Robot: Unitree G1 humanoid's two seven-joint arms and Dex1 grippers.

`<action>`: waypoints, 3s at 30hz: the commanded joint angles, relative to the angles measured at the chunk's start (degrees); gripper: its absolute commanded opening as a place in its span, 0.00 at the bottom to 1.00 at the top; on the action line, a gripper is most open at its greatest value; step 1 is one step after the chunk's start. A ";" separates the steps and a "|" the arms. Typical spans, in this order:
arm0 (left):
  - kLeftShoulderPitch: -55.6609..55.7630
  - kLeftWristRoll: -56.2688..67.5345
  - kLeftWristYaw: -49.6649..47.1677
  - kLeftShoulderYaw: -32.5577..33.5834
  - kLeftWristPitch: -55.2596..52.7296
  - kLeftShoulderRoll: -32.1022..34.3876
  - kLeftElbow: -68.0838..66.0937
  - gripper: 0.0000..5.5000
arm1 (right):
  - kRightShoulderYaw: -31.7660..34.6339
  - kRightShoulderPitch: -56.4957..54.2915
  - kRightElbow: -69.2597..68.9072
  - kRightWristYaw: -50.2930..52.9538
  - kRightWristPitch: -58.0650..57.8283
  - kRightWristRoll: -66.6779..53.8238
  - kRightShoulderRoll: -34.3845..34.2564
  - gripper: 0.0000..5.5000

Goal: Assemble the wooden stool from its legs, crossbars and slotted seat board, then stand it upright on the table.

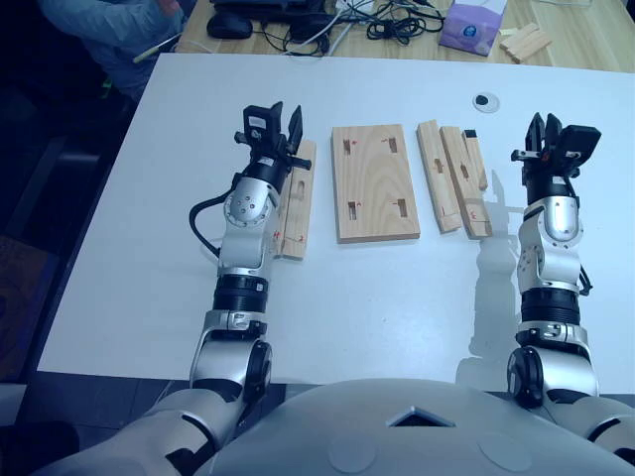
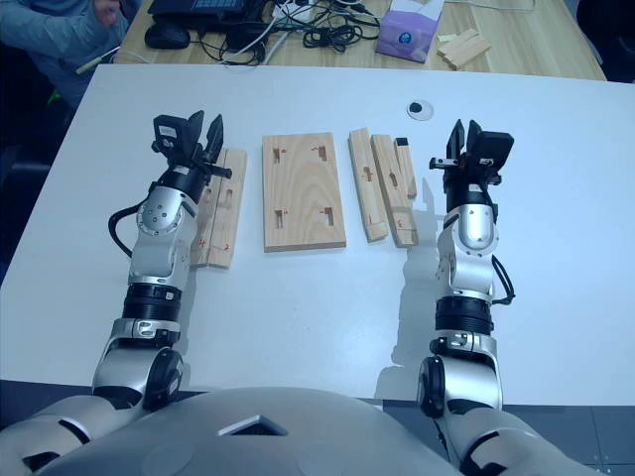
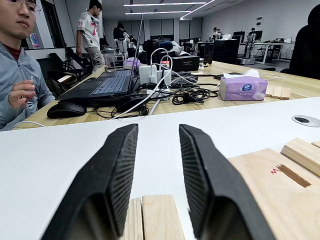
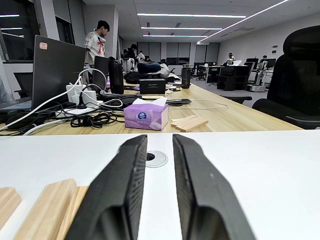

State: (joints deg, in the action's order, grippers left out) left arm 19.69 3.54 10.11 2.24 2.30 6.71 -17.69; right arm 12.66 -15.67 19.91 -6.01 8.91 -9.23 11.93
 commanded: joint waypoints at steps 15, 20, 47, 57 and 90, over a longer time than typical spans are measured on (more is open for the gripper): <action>4.74 1.39 -1.59 6.17 11.82 3.45 -1.27 0.27 | 0.10 -1.62 -4.04 -0.64 -0.98 2.79 4.42 0.17; 4.15 2.79 -2.29 6.53 7.94 3.08 -1.50 0.27 | -0.26 -1.28 -4.22 -0.65 -0.79 3.08 4.52 0.17; -6.70 0.80 4.59 3.62 -19.58 13.00 7.72 0.45 | -2.02 3.09 -5.95 -0.86 -0.01 4.83 3.70 0.17; -11.36 -3.65 7.49 0.68 -26.71 17.95 11.08 0.45 | -2.09 5.65 -8.23 0.88 -0.25 4.73 2.42 0.17; -17.33 -5.70 12.93 -0.64 -28.69 23.49 18.09 0.45 | -0.24 9.80 -12.13 3.89 -1.67 4.20 1.14 0.17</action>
State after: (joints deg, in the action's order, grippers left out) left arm 2.80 -2.55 21.55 1.69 -25.37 28.69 -0.81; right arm 12.05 -6.14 8.66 -2.19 7.81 -4.94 13.25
